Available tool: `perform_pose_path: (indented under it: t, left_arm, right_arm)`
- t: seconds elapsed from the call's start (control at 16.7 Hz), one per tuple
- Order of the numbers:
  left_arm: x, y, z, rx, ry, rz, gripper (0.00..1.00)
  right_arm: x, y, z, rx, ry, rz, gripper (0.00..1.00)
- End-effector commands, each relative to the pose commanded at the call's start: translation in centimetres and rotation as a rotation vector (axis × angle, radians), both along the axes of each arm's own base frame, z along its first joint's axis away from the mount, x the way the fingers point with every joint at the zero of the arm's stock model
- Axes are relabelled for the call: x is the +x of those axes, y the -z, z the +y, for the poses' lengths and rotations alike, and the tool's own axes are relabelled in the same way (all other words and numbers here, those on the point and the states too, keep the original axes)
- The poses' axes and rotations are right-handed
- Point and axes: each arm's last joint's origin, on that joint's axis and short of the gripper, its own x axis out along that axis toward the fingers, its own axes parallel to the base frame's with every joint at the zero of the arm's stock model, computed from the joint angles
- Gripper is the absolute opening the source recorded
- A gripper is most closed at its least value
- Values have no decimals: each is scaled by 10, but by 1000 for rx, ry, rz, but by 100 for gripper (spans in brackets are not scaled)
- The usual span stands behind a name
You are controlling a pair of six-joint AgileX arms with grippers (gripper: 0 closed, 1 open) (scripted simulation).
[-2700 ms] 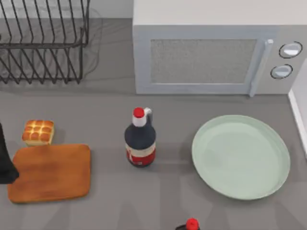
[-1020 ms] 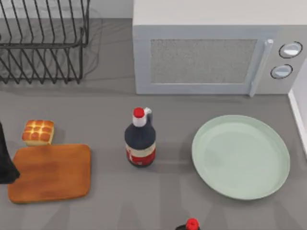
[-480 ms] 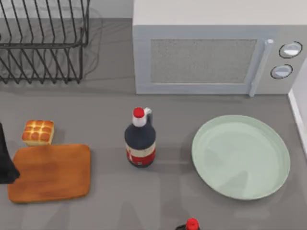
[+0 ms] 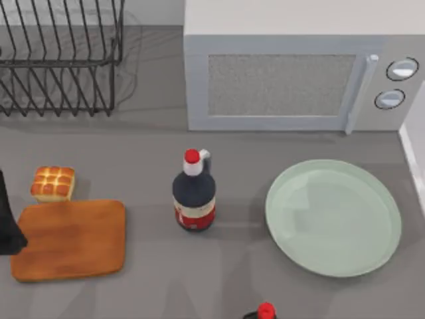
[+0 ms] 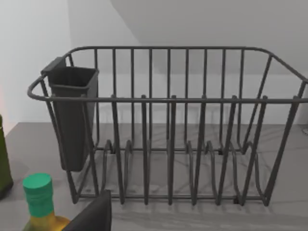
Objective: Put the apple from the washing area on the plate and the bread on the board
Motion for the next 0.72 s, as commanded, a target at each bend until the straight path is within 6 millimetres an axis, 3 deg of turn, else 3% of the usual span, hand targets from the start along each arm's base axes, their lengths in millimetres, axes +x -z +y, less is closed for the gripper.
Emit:
perform_pose_path:
  t: [0.18,0.36,0.72]
  left_arm:
    - [0,0,0,0,0,0,100]
    - [0,0,0,0,0,0,100]
    - [0,0,0,0,0,0,100]
  right_arm:
    - [31,32,-22,44,2,163,100]
    - [47,54,-36,74,2,254,100]
    - [50,60,-39,82,2,277,100]
